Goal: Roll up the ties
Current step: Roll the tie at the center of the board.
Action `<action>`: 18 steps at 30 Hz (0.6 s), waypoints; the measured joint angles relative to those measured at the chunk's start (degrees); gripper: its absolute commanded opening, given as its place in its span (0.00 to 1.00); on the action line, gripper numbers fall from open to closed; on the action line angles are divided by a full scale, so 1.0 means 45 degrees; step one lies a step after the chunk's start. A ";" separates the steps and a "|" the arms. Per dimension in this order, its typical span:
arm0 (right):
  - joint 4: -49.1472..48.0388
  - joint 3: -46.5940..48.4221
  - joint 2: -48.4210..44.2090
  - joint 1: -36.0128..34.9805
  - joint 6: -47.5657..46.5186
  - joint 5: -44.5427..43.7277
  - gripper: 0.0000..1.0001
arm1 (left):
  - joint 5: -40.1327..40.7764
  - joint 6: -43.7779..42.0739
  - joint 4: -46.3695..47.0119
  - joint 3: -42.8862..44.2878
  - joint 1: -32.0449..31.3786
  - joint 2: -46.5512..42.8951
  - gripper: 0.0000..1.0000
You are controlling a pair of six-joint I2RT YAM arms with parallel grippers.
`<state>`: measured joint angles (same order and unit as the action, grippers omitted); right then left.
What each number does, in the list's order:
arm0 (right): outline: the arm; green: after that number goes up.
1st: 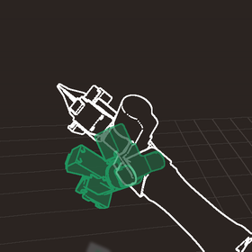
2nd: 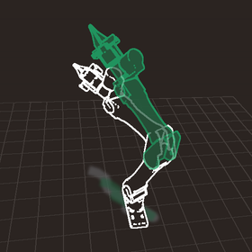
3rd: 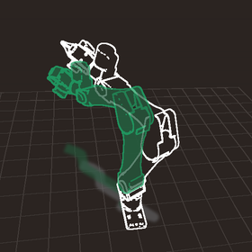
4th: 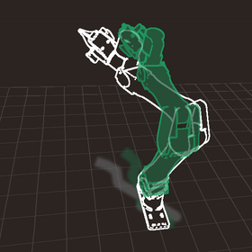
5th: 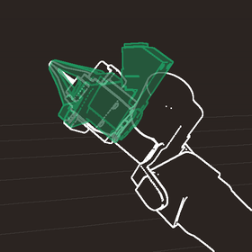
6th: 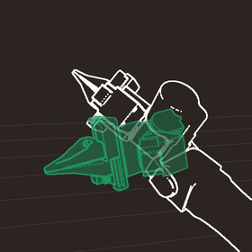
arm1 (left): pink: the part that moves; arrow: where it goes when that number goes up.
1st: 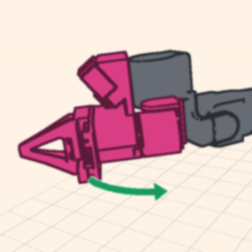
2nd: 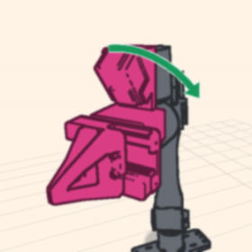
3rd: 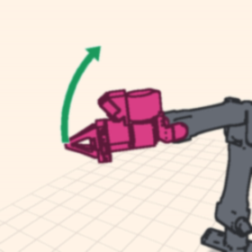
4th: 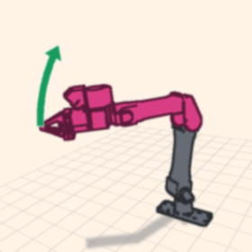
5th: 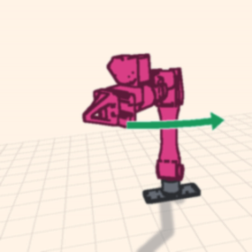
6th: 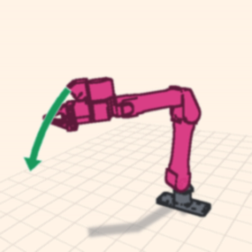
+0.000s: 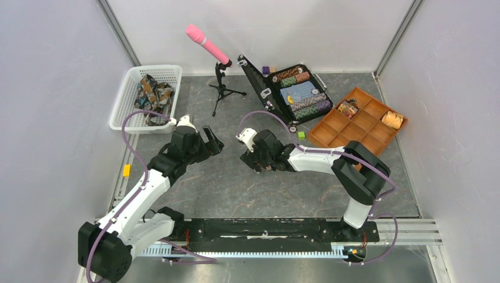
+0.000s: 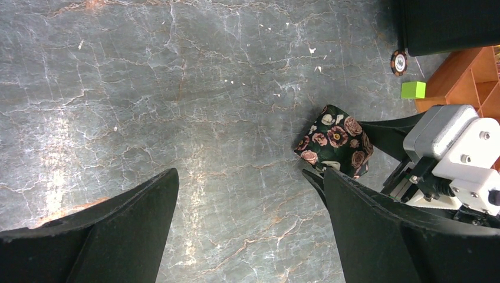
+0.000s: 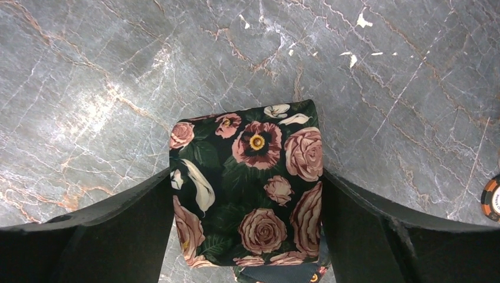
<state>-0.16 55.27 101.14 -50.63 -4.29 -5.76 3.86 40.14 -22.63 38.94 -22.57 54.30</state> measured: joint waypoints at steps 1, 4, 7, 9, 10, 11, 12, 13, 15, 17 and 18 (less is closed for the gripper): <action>0.0024 0.0000 0.0005 0.0000 -0.0015 0.0019 0.97 | -0.0005 0.0000 0.0000 0.0000 0.0000 0.0019 0.99; 0.0010 0.0000 -0.0034 0.0000 -0.0010 0.0029 0.98 | -0.0092 0.0000 0.0019 0.0000 0.0000 0.0170 1.00; 0.0049 -0.0078 -0.0476 0.0000 0.0063 -0.0005 0.98 | -0.0291 -0.0005 0.0141 0.0000 0.0000 0.0491 1.00; 0.0058 -0.0223 -0.1127 0.0000 0.0228 -0.0121 0.98 | -0.0369 -0.0010 0.0248 0.0000 0.0000 0.0767 1.00; 0.0049 -0.0282 -0.1457 0.0000 0.0316 -0.0175 0.98 | -0.0461 -0.0015 0.0355 0.0000 0.0000 0.0928 1.00; 0.0034 -0.0359 -0.1846 0.0000 0.0466 -0.0257 0.98 | -0.0573 -0.0015 0.0471 0.0000 0.0000 0.1088 1.00; 0.0029 -0.0423 -0.2234 0.0000 0.0646 -0.0369 0.98 | -0.0675 -0.0024 0.0588 0.0000 0.0000 0.1229 1.00; -0.0015 -0.0510 -0.2647 0.0000 0.0850 -0.0500 0.98 | -0.0772 -0.0034 0.0709 0.0000 0.0000 0.1370 1.00; -0.0073 -0.0733 -0.3478 0.0010 0.1375 -0.0821 0.97 | -0.1054 -0.0068 0.0986 0.0015 0.0000 0.1758 1.00; -0.0097 -0.0991 -0.4095 0.0102 0.1889 -0.1035 0.95 | -0.1331 -0.0092 0.1209 0.0039 0.0000 0.2108 1.00; -0.0097 -0.1180 -0.4410 0.0214 0.2210 -0.1088 0.93 | -0.1467 -0.0131 0.1336 0.0063 0.0000 0.2317 1.00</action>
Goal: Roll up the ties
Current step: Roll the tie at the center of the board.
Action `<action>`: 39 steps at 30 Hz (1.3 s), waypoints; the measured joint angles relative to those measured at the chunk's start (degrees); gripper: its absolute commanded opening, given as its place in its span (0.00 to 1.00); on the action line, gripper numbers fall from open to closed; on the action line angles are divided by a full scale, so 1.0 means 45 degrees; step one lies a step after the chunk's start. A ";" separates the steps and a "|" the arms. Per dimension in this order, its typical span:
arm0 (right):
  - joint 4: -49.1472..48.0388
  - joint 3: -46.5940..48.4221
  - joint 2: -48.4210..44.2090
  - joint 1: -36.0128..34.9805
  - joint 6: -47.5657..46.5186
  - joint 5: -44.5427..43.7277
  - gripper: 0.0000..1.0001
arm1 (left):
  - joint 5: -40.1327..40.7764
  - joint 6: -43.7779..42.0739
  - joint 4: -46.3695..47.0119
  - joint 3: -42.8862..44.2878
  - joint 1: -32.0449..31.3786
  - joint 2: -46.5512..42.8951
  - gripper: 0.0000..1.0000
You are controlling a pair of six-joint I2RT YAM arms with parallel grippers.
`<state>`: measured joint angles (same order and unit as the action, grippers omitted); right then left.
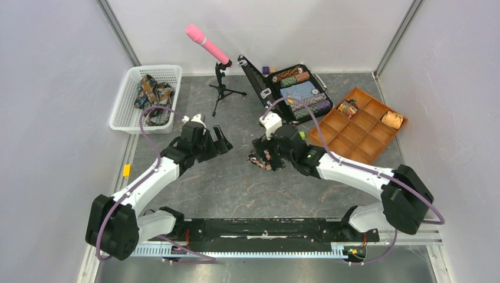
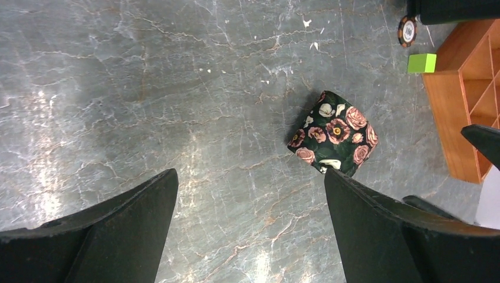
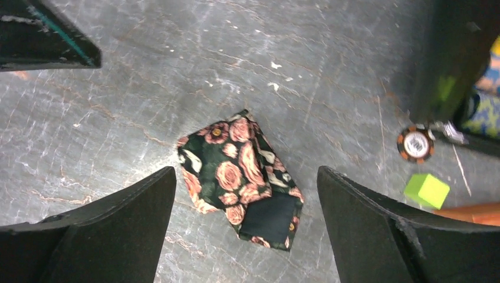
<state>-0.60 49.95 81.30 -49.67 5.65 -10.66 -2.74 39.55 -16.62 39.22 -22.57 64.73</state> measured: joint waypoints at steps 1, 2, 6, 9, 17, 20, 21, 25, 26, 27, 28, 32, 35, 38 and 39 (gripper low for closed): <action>0.0010 -0.0170 -0.0223 0.0136 0.0272 -0.0005 0.92 | -0.0141 -0.0024 0.0131 0.0029 0.0000 0.0180 1.00; -0.0010 -0.0427 -0.0481 0.0384 0.0617 0.0034 0.91 | -0.0238 -0.0034 0.0262 0.0049 0.0000 0.0330 1.00; 0.0058 -0.1661 -0.1409 0.1841 0.1729 0.0209 0.87 | -0.0627 -0.0039 0.0753 0.0078 -0.0005 0.0733 1.00; 0.0248 -0.2574 -0.2084 0.2987 0.2293 0.0272 0.83 | -0.0801 -0.0039 0.0971 0.0107 -0.0015 0.0879 1.00; -0.0078 -0.3876 -0.2531 0.3604 0.3337 0.1404 0.68 | -0.0957 -0.0034 0.1656 0.0107 -0.0044 0.1297 0.96; -0.1054 -0.4711 -0.2526 0.3638 0.3881 0.2759 0.61 | -0.1214 -0.0034 0.2059 0.0107 -0.0117 0.1855 0.94; -0.1525 -0.5013 -0.2521 0.3643 0.4124 0.3361 0.58 | -0.1287 -0.0034 0.2176 0.0107 -0.0155 0.2040 0.94; -0.3497 -0.5508 -0.2123 0.3643 0.5100 0.5411 0.51 | -0.1574 -0.0029 0.2550 0.0107 -0.0253 0.2574 0.92; -0.4138 -0.5576 -0.1948 0.3638 0.5377 0.5887 0.50 | -0.1647 -0.0029 0.2642 0.0107 -0.0282 0.2676 0.91; -0.4663 -0.5625 -0.1783 0.3643 0.5615 0.6246 0.48 | -0.1739 -0.0029 0.2783 0.0107 -0.0296 0.2773 0.91; -0.5338 -0.5697 -0.1588 0.3643 0.5955 0.6654 0.47 | -0.1778 -0.0029 0.2851 0.0107 -0.0311 0.2837 0.91; -0.6994 -0.5824 -0.0899 0.3633 0.6907 0.7490 0.42 | -0.1865 -0.0024 0.3099 0.0107 -0.0364 0.3045 0.90; -0.7791 -0.5829 -0.0403 0.3633 0.7480 0.7664 0.40 | -0.1880 -0.0015 0.3376 0.0102 -0.0393 0.3152 0.89; -0.8276 -0.5829 0.0136 0.3633 0.7917 0.7689 0.39 | -0.1885 0.0000 0.3560 0.0107 -0.0447 0.3254 0.88; -0.8524 -0.5829 0.0427 0.3633 0.8106 0.7694 0.38 | -0.1889 0.0005 0.3633 0.0107 -0.0486 0.3308 0.87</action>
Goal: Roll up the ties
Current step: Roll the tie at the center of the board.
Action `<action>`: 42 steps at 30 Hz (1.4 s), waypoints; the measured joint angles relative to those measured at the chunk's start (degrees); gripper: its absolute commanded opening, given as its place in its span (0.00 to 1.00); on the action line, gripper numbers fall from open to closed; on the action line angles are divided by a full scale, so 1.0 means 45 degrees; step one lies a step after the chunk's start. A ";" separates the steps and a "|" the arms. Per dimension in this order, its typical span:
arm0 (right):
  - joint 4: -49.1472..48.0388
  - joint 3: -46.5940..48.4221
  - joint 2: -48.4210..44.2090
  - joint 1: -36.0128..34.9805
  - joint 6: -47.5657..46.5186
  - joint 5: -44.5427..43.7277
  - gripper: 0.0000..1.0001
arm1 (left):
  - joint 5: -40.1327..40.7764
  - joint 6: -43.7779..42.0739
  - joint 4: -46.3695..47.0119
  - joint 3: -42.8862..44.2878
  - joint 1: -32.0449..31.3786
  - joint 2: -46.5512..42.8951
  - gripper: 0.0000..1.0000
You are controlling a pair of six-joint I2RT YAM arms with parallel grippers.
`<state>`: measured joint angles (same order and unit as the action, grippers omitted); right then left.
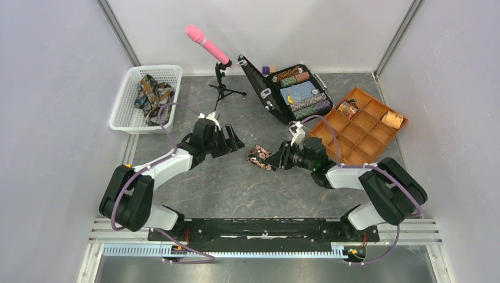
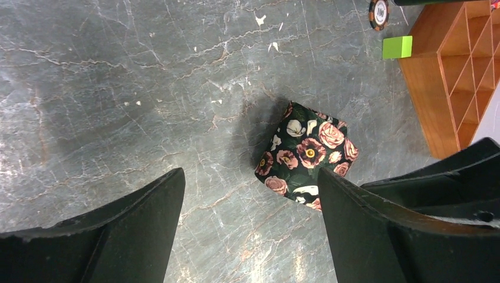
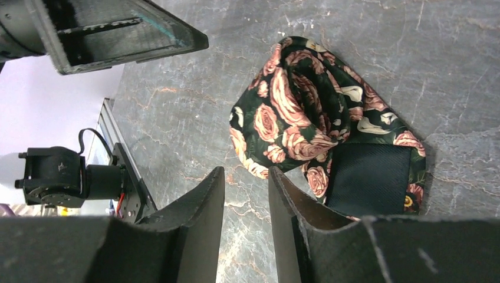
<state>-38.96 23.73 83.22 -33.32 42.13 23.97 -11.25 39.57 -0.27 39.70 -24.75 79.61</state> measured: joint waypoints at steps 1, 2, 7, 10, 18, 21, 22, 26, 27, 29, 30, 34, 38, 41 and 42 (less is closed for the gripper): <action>-0.0141 0.0000 0.0209 0.0000 0.0121 0.0010 0.37 | -0.0005 0.0010 0.0058 0.0000 -0.0029 0.0044 0.87; -0.0267 0.0000 0.0398 0.0000 0.0253 0.0010 0.36 | -0.0015 0.0019 0.0102 0.0000 -0.0078 0.0097 0.86; -0.0991 0.0005 0.1282 0.0000 0.0835 0.0087 0.33 | -0.0121 0.0068 0.0223 -0.0005 -0.0389 0.0287 0.86; -0.1039 0.0010 0.1501 0.0000 0.1001 0.0019 0.32 | -0.0209 0.0073 0.0321 -0.0029 -0.0476 0.0321 0.87; -0.0063 0.0413 0.2098 0.0000 0.0947 -0.0801 0.31 | -0.0214 0.0078 0.0583 -0.0165 -0.0525 0.0481 0.88; 0.0398 0.0432 0.2234 0.0000 0.0899 -0.1151 0.30 | -0.0233 0.0078 0.0690 -0.0199 -0.0529 0.0529 0.88; 0.0554 0.0437 0.2249 0.0000 0.0889 -0.1277 0.30 | -0.0253 0.0078 0.0758 -0.0219 -0.0529 0.0529 0.87; 0.0879 0.0452 0.2244 -0.0005 0.0865 -0.1579 0.30 | -0.0389 0.0078 0.1010 -0.0296 -0.0529 0.0631 0.87; 0.0918 0.0466 0.2229 -0.0010 0.0860 -0.1627 0.30 | -0.0476 0.0078 0.1117 -0.0311 -0.0534 0.0704 0.87; 0.0986 0.0491 0.2186 -0.0010 0.0850 -0.1734 0.31 | -0.0617 0.0073 0.1253 -0.0325 -0.0588 0.0821 0.87; 0.1044 0.0500 0.2161 -0.0010 0.0840 -0.1787 0.31 | -0.0675 0.0073 0.1384 -0.0335 -0.0636 0.0884 0.87; 0.1307 0.0656 0.2137 -0.0010 0.0777 -0.1885 0.31 | -0.1001 -0.0015 0.1938 -0.0340 -0.1069 0.1161 0.86; 0.1569 0.0797 0.2103 -0.0010 0.0704 -0.1919 0.33 | -0.1219 -0.0316 0.2297 -0.0340 -0.1433 0.1457 0.85; 0.1948 0.0821 0.1821 -0.0010 0.0505 -0.2001 0.35 | -0.1224 -0.0495 0.2390 -0.0355 -0.1501 0.1564 0.84; 0.2215 0.0860 0.1627 -0.0010 0.0364 -0.2035 0.36 | -0.1214 -0.0534 0.2429 -0.0384 -0.1501 0.1564 0.84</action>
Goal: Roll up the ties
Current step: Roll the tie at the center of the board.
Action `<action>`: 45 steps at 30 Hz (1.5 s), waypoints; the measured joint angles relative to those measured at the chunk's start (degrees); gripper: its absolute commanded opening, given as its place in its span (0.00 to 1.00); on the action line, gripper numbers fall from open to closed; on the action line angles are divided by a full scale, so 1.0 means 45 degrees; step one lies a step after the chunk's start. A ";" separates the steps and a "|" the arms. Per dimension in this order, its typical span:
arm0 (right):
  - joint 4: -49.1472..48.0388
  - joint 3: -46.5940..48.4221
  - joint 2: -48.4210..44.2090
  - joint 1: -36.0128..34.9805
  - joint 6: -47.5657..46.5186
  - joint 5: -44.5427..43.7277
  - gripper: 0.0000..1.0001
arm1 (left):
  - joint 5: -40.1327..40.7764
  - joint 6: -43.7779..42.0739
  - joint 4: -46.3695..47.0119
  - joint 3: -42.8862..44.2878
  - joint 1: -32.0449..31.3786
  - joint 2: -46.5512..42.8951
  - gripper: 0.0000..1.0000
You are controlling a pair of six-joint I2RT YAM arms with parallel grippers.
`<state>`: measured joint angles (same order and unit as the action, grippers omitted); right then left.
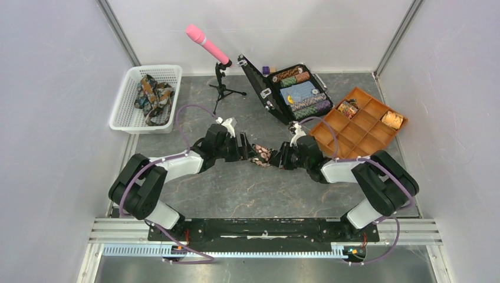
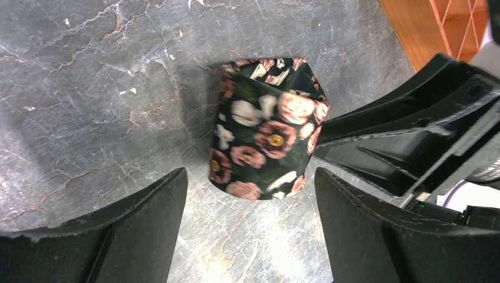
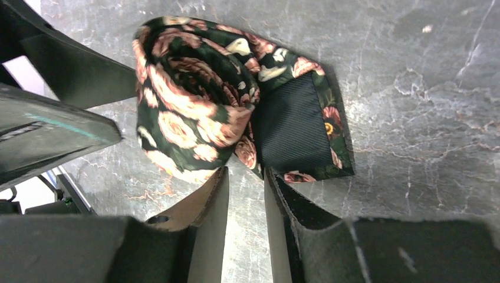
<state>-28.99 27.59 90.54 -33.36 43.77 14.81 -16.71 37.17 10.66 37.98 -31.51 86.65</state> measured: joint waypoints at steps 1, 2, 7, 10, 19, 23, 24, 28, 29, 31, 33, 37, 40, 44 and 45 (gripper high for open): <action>0.0253 0.0053 -0.0228 0.0000 -0.0146 -0.0015 0.37 | 0.0019 -0.0044 0.0063 -0.0024 0.0000 -0.0005 0.84; 0.0413 0.0117 -0.0398 0.0000 -0.0267 -0.0029 0.37 | 0.0029 -0.0063 0.0083 -0.0058 0.0005 -0.0005 0.84; 0.1263 0.0486 -0.1370 0.0000 -0.0996 -0.0325 0.39 | 0.0175 -0.0175 0.0053 -0.0296 0.0005 -0.0141 0.82; 0.1705 0.0695 -0.1685 0.0010 -0.1413 -0.0665 0.37 | 0.0350 -0.0185 0.0034 -0.0403 0.0005 -0.0461 0.77; 0.2429 0.1846 -0.0311 0.0165 -0.2443 -0.1336 0.28 | 0.0369 -0.0185 0.0029 -0.0573 -0.0049 -0.1467 0.57; 0.2433 0.2074 0.0423 0.0180 -0.2681 -0.1336 0.27 | 0.0364 -0.0185 0.0005 -0.0627 -0.0306 -0.1685 0.51; 0.2433 0.2079 0.0534 0.0180 -0.2720 -0.1336 0.26 | 0.0364 -0.0180 0.0000 -0.0627 -0.0408 -0.1705 0.50; 0.2424 0.2059 0.0680 0.0180 -0.2769 -0.1345 0.25 | 0.0364 -0.0175 0.0005 -0.0641 -0.0729 -0.1763 0.49; 0.2385 0.2030 0.0680 0.0180 -0.2764 -0.1341 0.25 | 0.0364 -0.0175 0.0000 -0.0665 -0.0787 -0.1807 0.49; 0.2273 0.1894 0.0680 0.0180 -0.2749 -0.1336 0.25 | 0.0374 -0.0175 0.0005 -0.0729 -0.0869 -0.1904 0.49; 0.2035 0.1695 0.0622 0.0180 -0.2710 -0.1316 0.25 | 0.0374 -0.0175 0.0000 -0.0772 -0.0899 -0.1938 0.48; 0.1588 0.1132 0.0321 0.0180 -0.2584 -0.1282 0.24 | 0.0374 -0.0175 0.0000 -0.0772 -0.0899 -0.1938 0.47; 0.1321 0.0680 0.0024 0.0180 -0.2399 -0.1166 0.24 | 0.0369 -0.0175 0.0000 -0.0772 -0.0942 -0.1938 0.46; 0.1122 0.0175 -0.0340 0.0175 -0.2108 -0.0957 0.24 | 0.0369 -0.0175 0.0000 -0.0772 -0.1083 -0.1933 0.44; 0.1069 0.0068 -0.0423 0.0170 -0.2016 -0.0933 0.24 | 0.0369 -0.0175 0.0000 -0.0772 -0.1117 -0.1933 0.43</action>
<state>-24.18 27.90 88.64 -32.60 34.70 10.61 -15.05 36.38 10.66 34.50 -36.53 77.95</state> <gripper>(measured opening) 0.242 0.449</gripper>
